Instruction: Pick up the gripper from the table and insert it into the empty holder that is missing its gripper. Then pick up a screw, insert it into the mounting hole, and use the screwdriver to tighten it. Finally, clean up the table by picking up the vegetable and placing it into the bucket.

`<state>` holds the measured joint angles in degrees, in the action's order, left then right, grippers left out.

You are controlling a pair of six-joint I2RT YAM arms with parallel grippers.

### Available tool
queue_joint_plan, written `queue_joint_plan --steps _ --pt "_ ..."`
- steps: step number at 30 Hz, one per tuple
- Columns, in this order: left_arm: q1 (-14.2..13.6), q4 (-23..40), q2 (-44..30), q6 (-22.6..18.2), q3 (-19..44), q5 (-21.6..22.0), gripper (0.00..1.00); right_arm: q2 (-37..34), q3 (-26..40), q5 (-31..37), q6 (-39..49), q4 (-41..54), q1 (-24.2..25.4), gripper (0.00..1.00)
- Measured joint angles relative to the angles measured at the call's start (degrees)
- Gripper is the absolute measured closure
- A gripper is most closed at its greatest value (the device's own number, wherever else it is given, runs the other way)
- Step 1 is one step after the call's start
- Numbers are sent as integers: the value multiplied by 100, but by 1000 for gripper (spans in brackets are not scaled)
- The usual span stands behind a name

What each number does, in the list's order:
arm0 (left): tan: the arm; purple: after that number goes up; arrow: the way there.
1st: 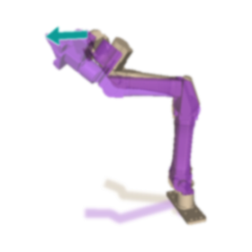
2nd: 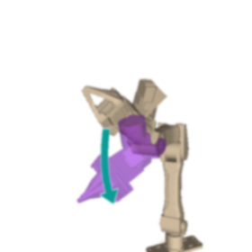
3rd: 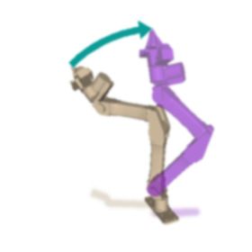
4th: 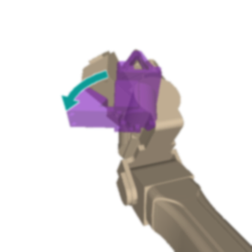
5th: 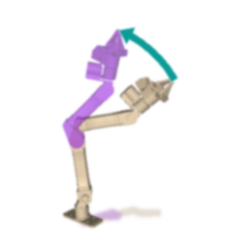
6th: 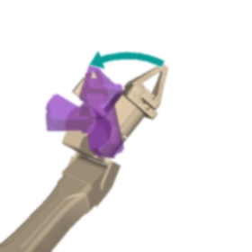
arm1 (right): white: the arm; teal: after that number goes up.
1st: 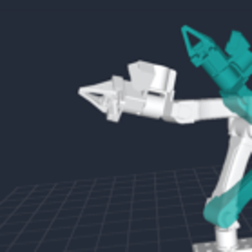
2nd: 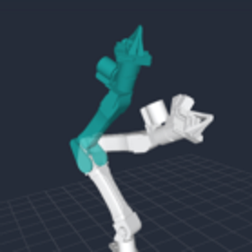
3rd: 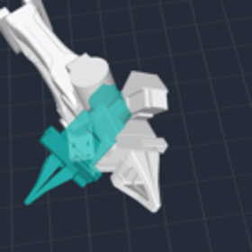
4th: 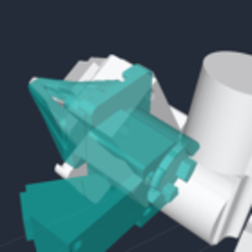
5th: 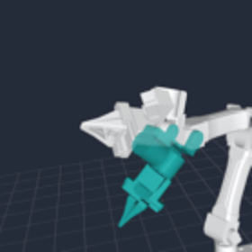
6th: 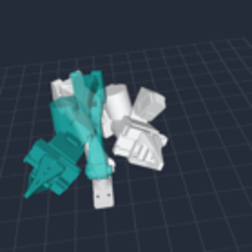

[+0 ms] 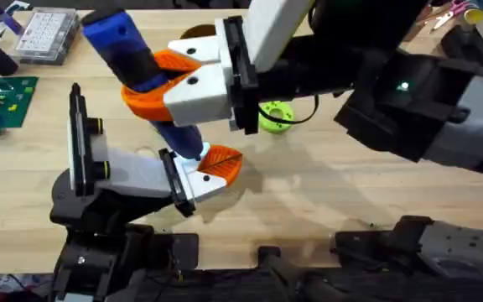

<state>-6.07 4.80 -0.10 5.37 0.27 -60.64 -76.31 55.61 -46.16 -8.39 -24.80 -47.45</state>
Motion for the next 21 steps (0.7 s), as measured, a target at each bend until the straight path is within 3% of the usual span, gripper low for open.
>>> queue_joint_plan --steps 10,17,21 --pt "-2 -73 0 -22 0 2 987 -116 67 -44 -371 -1521 100 931" --pt "-2 -73 0 -22 0 4 987 -119 929 -46 -383 -1365 445 930" --pt "-2 -73 0 -25 0 2 987 -103 1225 -80 -63 -604 539 929"
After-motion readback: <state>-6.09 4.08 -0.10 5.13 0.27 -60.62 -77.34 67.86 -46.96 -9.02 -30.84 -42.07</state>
